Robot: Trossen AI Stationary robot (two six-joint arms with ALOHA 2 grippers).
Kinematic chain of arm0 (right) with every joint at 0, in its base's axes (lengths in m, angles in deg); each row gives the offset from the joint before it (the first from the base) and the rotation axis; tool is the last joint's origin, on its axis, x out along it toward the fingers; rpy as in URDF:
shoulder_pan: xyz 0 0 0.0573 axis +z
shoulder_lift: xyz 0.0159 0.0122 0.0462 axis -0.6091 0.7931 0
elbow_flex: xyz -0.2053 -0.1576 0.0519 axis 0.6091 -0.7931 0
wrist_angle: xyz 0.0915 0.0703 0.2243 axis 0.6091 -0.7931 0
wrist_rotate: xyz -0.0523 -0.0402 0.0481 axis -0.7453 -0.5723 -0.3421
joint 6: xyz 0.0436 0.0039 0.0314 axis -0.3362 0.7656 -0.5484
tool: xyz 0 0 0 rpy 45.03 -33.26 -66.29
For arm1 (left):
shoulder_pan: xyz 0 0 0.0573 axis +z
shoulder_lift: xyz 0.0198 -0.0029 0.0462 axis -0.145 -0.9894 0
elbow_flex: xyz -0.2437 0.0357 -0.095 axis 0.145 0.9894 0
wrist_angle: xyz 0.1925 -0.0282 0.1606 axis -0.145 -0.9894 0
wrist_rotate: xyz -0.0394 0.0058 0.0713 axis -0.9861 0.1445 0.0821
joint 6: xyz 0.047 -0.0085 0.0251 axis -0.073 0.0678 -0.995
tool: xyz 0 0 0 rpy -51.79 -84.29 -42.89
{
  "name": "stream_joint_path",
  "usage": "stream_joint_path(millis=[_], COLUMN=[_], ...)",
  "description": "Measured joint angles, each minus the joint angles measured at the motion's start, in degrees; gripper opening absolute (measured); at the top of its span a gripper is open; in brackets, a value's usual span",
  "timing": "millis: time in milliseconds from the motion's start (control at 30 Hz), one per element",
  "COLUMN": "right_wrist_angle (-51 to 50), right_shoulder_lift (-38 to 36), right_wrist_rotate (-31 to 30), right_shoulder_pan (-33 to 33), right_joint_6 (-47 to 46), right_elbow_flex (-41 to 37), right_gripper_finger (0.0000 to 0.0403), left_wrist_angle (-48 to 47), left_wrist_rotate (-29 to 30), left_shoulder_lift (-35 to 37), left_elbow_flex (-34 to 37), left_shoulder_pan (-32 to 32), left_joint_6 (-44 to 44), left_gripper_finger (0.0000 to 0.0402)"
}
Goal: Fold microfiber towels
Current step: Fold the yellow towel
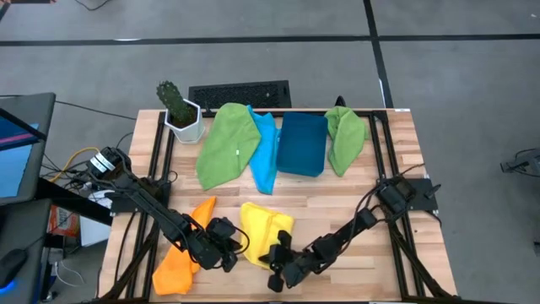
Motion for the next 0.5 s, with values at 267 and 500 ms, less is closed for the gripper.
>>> stream_joint_path(millis=[267,500], right_wrist_angle=[-15.3,-29.7], right_shoulder_lift=[-8.3,-9.4], right_wrist_rotate=[-6.1,-12.0], right_shoulder_pan=[1.9,5.5], right_joint_6=[-1.8,-17.2], right_elbow_flex=[0.2,0.3], right_gripper_finger=[0.0026,0.0021], left_wrist_angle=[4.0,8.6], left_wrist_rotate=[0.0,-2.5], left_shoulder_lift=[0.0,0.0], left_elbow_flex=[0.0,0.0], left_shoulder_pan=[0.1,1.9], left_joint_6=[-2.5,-6.7], left_gripper_finger=[0.0008,0.0003])
